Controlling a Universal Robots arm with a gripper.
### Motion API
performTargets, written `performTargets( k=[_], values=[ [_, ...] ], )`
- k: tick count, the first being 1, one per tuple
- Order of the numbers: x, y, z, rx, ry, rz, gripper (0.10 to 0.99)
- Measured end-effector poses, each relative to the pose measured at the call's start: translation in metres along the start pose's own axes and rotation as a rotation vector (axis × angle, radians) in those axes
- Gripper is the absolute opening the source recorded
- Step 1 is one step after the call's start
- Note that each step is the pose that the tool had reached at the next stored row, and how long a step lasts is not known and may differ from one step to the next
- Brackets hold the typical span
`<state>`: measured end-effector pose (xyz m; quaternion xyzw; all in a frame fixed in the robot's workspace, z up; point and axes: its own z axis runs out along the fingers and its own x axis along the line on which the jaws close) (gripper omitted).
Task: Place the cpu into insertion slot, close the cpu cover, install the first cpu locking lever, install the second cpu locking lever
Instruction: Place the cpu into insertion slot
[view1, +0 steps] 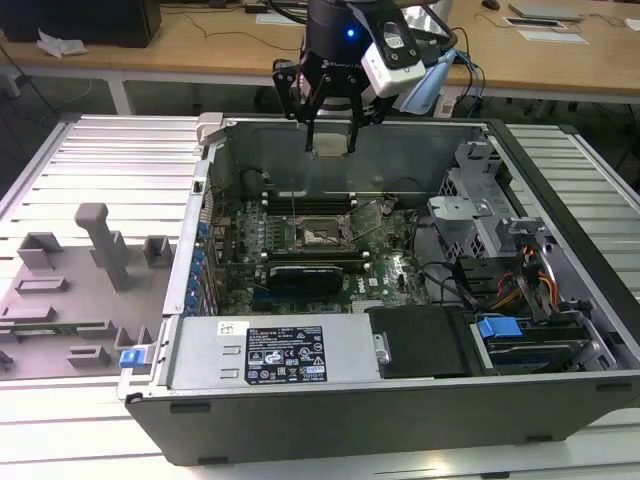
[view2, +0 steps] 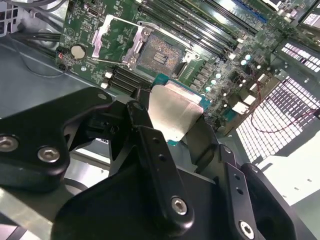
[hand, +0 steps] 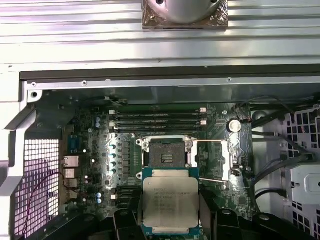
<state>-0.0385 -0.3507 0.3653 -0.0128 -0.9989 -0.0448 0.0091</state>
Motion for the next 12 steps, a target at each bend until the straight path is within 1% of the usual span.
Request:
performTargets(
  k=[3, 6, 9, 12],
  values=[
    [-0.0002, -0.0010, 0.0108, 0.000, -0.0001, 0.001, 0.541],
    [-0.0003, -0.0014, 0.0166, 0.000, -0.0013, 0.015, 0.541],
    [-0.0004, -0.0019, 0.0224, -0.001, -0.0043, 0.047, 0.541],
    [-0.0005, -0.0023, 0.0261, -0.002, -0.0097, 0.108, 0.541]
  ],
)
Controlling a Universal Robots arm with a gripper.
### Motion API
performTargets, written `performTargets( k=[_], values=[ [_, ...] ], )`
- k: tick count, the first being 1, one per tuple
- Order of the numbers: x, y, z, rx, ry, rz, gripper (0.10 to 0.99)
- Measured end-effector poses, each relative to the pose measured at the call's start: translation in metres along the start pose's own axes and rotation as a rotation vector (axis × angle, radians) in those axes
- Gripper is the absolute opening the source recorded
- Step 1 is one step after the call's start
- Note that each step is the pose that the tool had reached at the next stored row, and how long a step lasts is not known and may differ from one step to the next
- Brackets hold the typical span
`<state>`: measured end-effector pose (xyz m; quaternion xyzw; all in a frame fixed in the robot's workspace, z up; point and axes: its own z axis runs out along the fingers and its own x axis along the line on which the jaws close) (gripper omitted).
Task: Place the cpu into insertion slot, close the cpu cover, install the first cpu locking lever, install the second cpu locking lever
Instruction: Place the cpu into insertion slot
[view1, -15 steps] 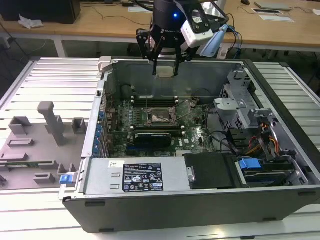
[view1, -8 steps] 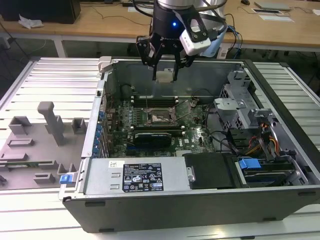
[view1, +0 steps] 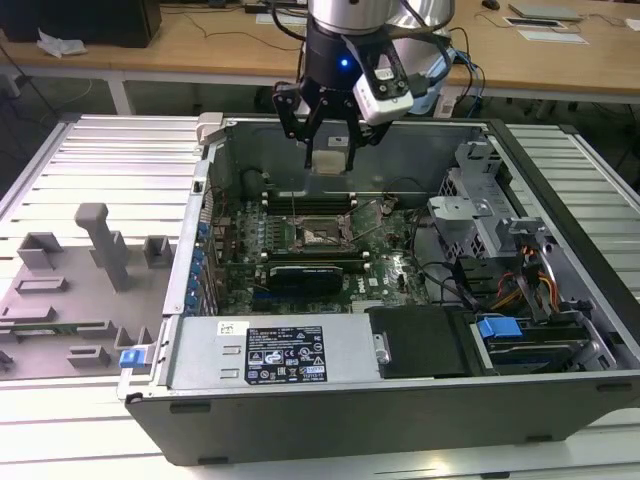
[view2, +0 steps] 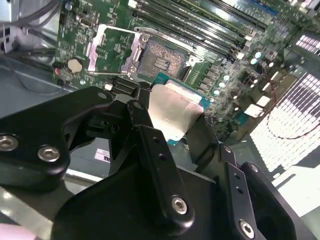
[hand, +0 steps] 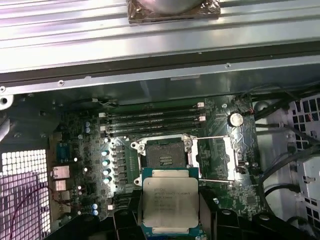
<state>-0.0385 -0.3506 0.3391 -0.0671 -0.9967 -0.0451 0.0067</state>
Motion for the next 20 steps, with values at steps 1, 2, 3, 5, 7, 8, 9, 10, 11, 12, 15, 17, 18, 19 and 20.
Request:
performTargets(
  k=[1, 2, 3, 5, 7, 8, 9, 10, 11, 12, 15, 17, 18, 19, 20],
  values=[
    [0.0000, -0.0001, 0.0016, -0.001, -0.0034, 0.039, 0.541],
    [-0.0001, -0.0002, 0.0026, -0.001, -0.0057, 0.064, 0.541],
    [-0.0001, -0.0003, 0.0033, -0.002, -0.0074, 0.083, 0.541],
    [-0.0001, -0.0004, 0.0047, -0.002, -0.0113, 0.126, 0.541],
    [-0.0001, -0.0005, 0.0060, -0.003, -0.0157, 0.175, 0.541],
    [-0.0002, -0.0006, 0.0064, -0.004, -0.0172, 0.192, 0.541],
    [-0.0002, -0.0006, 0.0069, -0.004, -0.0194, 0.217, 0.541],
    [-0.0002, -0.0007, 0.0073, -0.004, -0.0209, 0.234, 0.541],
    [-0.0002, -0.0007, 0.0077, -0.005, -0.0229, 0.256, 0.541],
    [-0.0002, -0.0007, 0.0081, -0.005, -0.0245, 0.273, 0.541],
    [-0.0002, -0.0008, 0.0093, -0.007, -0.0302, 0.337, 0.541],
    [-0.0002, -0.0009, 0.0101, -0.007, -0.0336, 0.375, 0.541],
    [-0.0002, -0.0009, 0.0105, -0.008, -0.0353, 0.395, 0.541],
    [-0.0002, -0.0010, 0.0108, -0.008, -0.0367, 0.411, 0.541],
    [-0.0002, -0.0010, 0.0111, -0.008, -0.0384, 0.429, 0.541]
  ],
)
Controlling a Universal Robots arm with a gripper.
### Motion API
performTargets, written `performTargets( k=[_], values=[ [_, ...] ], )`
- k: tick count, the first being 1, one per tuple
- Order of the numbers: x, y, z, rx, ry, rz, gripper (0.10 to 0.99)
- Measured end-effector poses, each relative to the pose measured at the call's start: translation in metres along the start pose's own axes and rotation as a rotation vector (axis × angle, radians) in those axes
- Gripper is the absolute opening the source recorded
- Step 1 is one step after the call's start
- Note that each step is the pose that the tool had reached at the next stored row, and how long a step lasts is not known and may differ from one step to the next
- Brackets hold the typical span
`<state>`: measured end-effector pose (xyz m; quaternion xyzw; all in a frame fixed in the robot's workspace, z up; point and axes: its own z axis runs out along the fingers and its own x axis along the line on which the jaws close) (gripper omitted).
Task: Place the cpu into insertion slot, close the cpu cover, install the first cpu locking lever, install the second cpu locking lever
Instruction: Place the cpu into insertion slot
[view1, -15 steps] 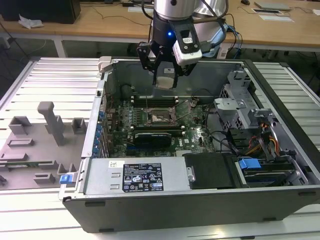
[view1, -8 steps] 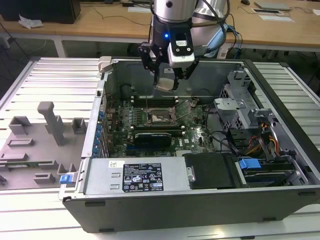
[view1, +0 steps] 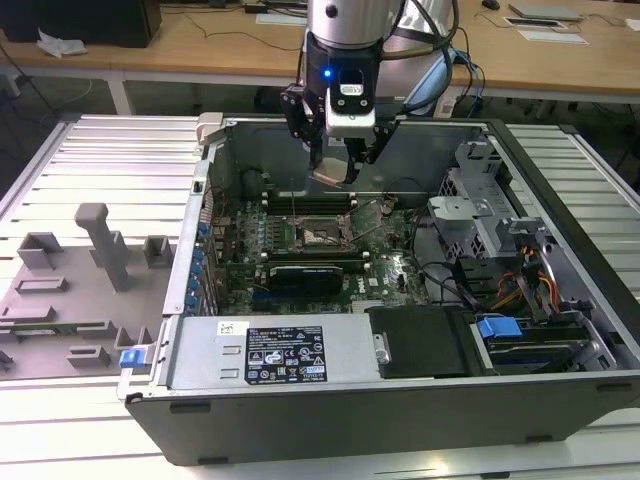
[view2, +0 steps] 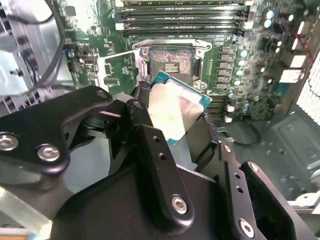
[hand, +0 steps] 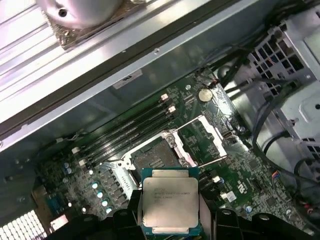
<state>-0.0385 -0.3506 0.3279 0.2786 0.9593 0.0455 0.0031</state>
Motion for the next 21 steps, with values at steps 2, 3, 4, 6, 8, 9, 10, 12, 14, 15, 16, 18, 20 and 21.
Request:
performTargets(
  k=[2, 3, 4, 6, 8, 9, 10, 12, 14, 15, 16, 18, 20, 21],
  values=[
    [0.0000, -0.0001, 0.0010, -0.001, -0.0046, 0.051, 0.541],
    [0.0000, -0.0001, 0.0015, -0.001, -0.0065, 0.073, 0.541],
    [0.0000, -0.0002, 0.0018, -0.002, -0.0079, 0.088, 0.541],
    [-0.0001, -0.0003, 0.0030, -0.003, -0.0131, 0.147, 0.541],
    [-0.0001, -0.0004, 0.0042, -0.004, -0.0195, 0.218, 0.541],
    [-0.0001, -0.0004, 0.0046, -0.005, -0.0222, 0.248, 0.541],
    [-0.0001, -0.0005, 0.0050, -0.005, -0.0248, 0.277, 0.541],
    [-0.0001, -0.0005, 0.0057, -0.006, -0.0287, 0.321, 0.541],
    [-0.0001, -0.0006, 0.0064, -0.007, -0.0328, 0.367, 0.541],
    [-0.0001, -0.0006, 0.0068, -0.008, -0.0350, 0.391, 0.541],
    [-0.0001, -0.0006, 0.0071, -0.008, -0.0365, 0.408, 0.541],
    [-0.0001, -0.0007, 0.0076, -0.009, -0.0399, 0.446, 0.541],
    [-0.0002, -0.0008, 0.0083, -0.010, -0.0443, 0.496, 0.541],
    [-0.0002, -0.0008, 0.0089, -0.010, -0.0471, 0.528, 0.541]
  ],
)
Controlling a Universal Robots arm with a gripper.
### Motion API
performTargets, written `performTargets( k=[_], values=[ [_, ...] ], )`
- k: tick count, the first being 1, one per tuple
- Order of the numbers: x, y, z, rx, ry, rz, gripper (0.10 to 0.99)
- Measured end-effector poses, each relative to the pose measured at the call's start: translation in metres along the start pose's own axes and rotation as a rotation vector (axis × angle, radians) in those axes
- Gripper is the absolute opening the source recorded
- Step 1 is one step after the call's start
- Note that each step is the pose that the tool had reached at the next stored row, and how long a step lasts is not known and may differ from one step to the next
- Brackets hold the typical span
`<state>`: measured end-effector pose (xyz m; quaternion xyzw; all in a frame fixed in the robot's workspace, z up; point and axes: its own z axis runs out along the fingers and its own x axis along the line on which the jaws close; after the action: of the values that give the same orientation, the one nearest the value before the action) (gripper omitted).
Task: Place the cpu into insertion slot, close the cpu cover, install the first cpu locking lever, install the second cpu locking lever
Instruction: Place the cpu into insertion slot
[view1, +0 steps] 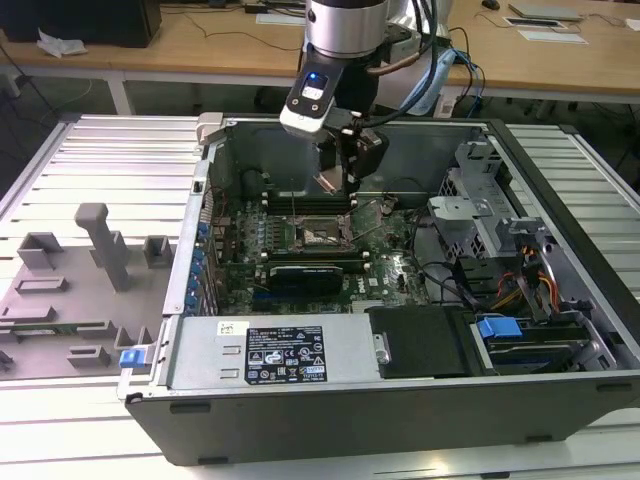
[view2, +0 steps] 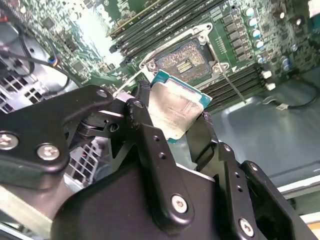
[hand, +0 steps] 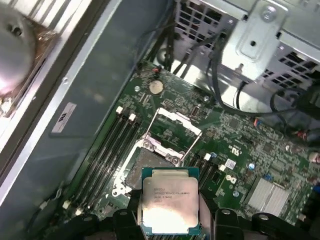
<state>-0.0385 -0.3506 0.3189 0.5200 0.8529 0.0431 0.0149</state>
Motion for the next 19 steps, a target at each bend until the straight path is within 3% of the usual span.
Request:
performTargets(
  k=[10, 19],
  values=[
    [-0.0002, -0.0007, 0.0076, -0.004, -0.0202, 0.226, 0.541],
    [0.0001, -0.0017, 0.0167, -0.007, -0.0333, 0.371, 0.541]
  ],
)
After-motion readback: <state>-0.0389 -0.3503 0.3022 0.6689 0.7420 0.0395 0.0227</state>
